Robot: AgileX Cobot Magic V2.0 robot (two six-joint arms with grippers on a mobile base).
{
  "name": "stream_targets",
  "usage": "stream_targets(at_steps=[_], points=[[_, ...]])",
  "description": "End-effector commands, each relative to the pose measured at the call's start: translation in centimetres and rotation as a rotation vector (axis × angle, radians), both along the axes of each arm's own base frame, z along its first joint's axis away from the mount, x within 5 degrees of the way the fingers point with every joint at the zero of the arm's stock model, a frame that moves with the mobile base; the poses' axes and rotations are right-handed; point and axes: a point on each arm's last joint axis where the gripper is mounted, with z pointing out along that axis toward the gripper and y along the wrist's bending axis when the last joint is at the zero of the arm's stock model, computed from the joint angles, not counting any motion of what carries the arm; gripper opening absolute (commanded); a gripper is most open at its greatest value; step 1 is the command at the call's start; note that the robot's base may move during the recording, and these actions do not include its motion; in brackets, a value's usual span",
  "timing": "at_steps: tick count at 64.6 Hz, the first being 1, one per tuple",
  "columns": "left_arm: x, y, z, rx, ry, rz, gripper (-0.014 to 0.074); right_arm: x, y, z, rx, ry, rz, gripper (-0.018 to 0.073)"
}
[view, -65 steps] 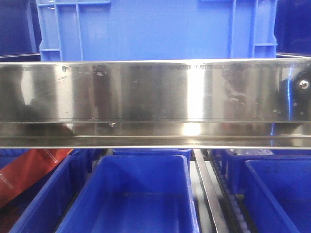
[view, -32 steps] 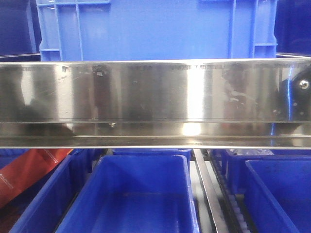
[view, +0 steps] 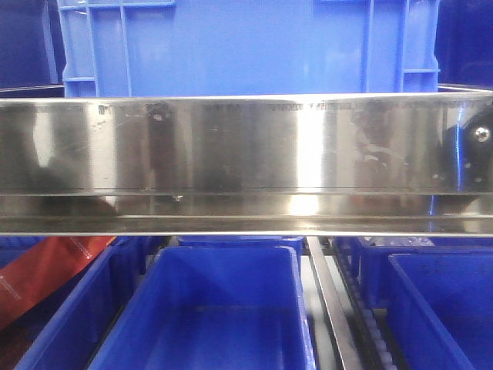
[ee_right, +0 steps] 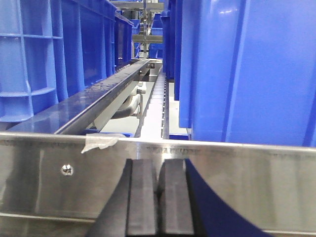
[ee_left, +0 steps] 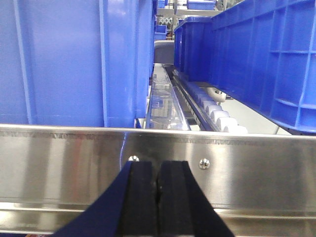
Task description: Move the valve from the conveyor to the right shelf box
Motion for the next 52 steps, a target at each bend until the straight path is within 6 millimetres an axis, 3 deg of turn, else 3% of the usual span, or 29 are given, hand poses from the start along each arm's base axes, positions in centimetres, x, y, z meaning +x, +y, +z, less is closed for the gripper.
stream_targets(at_steps=[1,52], points=[[-0.05,0.04,0.25,-0.004,-0.027,0.007,-0.0111,-0.01,-0.07,0.17,-0.006,-0.027,-0.01,-0.0162],[-0.05,0.04,0.25,-0.004,-0.027,0.007,-0.0111,-0.01,-0.07,0.17,-0.006,-0.027,-0.01,-0.0162]])
